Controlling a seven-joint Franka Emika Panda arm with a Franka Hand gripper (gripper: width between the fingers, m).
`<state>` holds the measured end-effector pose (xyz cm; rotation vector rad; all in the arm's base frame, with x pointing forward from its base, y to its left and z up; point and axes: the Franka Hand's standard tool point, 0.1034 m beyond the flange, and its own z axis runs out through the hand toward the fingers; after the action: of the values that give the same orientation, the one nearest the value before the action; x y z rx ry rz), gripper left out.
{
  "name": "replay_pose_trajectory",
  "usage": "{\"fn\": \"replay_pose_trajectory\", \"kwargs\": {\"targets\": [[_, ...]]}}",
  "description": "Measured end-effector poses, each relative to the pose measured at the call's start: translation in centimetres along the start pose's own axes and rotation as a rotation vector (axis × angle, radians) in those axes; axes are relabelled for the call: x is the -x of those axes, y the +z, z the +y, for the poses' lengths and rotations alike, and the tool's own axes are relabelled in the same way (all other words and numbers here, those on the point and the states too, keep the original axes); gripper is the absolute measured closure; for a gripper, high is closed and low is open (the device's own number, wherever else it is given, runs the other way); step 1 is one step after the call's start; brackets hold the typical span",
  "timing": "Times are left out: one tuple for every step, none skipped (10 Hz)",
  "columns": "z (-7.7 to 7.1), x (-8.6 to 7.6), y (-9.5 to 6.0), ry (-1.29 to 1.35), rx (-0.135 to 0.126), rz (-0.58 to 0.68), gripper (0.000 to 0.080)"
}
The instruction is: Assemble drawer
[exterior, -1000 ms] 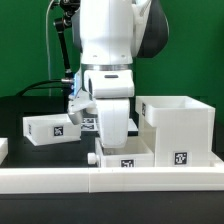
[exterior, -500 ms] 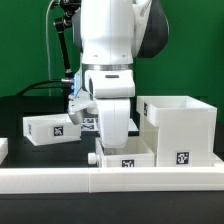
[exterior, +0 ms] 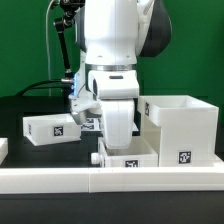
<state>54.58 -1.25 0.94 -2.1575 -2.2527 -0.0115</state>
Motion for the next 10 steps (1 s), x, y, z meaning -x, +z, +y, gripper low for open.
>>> {"fn": "replay_pose_trajectory", "kwargs": {"targets": [[0.0,0.01,0.0,0.0,0.0,0.0,0.0758],[-0.01,0.01,0.01,-0.004,0.001,0.0,0.0758],[0.03,-0.01,0.03,-0.018,0.008,0.0,0.0758],[0.03,-0.02,0.03,-0.035,0.009,-0.002,0.0758],[0.04,-0.02,0.03,-0.06,0.01,-0.004,0.0758],[0.01,0.11,0.04,-0.063,0.009,-0.004,0.0758],[-0.01,0.23,0.04,-0.059,0.008,-0.004,0.0758],[-0.01,0.22,0.04,-0.055,0.008,-0.004,0.0758],[0.02,0.05,0.03,-0.051,0.009,-0.004,0.0758],[0.01,0.08,0.03,-0.05,0.009,-0.004,0.0758]]}}
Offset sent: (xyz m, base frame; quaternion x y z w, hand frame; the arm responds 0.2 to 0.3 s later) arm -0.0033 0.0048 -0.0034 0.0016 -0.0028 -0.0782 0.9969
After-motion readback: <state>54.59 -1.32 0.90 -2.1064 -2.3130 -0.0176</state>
